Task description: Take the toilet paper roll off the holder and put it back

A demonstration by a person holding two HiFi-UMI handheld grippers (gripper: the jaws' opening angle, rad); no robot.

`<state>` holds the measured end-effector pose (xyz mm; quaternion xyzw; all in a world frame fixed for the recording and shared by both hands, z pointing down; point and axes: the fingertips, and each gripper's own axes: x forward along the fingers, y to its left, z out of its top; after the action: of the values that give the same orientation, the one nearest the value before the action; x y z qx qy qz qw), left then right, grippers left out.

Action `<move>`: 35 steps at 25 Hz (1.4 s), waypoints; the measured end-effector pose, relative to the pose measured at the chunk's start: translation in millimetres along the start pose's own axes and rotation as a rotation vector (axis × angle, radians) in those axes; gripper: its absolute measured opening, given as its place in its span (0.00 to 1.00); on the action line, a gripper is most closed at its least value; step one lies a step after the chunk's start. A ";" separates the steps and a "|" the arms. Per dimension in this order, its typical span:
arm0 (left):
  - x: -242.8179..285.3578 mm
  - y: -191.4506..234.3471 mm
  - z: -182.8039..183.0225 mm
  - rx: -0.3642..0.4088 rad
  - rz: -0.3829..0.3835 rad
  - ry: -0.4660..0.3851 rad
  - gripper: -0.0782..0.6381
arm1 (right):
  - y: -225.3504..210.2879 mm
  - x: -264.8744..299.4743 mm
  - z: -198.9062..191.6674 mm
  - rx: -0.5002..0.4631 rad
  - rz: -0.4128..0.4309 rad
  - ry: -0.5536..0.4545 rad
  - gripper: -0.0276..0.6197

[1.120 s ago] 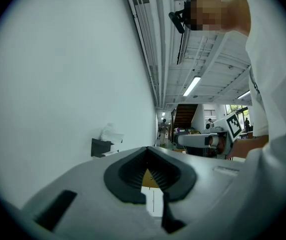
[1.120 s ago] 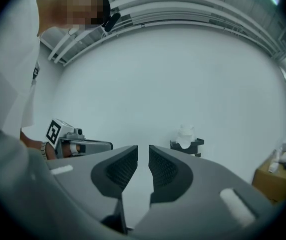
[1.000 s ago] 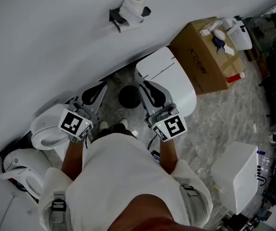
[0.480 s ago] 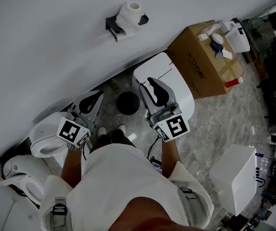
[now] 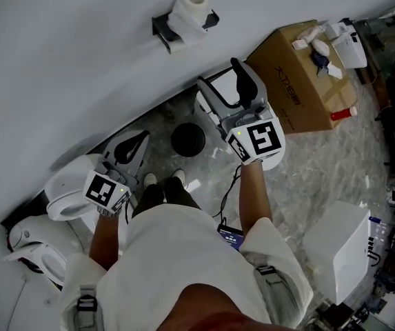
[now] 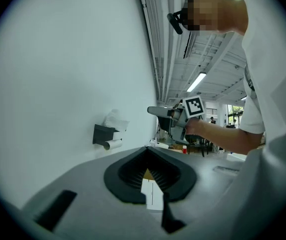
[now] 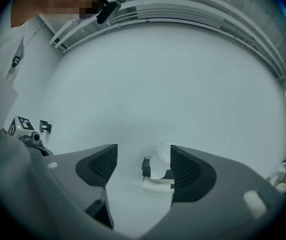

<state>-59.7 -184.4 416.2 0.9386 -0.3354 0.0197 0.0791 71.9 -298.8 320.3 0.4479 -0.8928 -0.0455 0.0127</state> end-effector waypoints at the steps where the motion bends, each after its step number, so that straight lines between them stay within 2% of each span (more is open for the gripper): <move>1: -1.2 -0.4 -0.7 -0.001 0.002 0.002 0.11 | -3.2 8.3 -0.1 -0.009 0.000 0.004 0.55; 9: -11.9 6.0 -5.7 -0.008 0.047 0.011 0.11 | -27.4 78.7 -15.3 -0.099 0.005 0.083 0.60; 21: -16.7 22.0 -13.4 -0.029 0.094 0.015 0.11 | -65.0 135.0 -51.7 -0.078 -0.060 0.152 0.62; 35: 54.4 48.6 10.7 0.005 0.018 -0.036 0.14 | -81.6 185.6 -65.5 -0.115 -0.062 0.147 0.63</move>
<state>-48.5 -257.2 417.1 0.9360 -0.3450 0.0042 0.0704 30.1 -500.5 374.5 0.4761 -0.8711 -0.0639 0.1025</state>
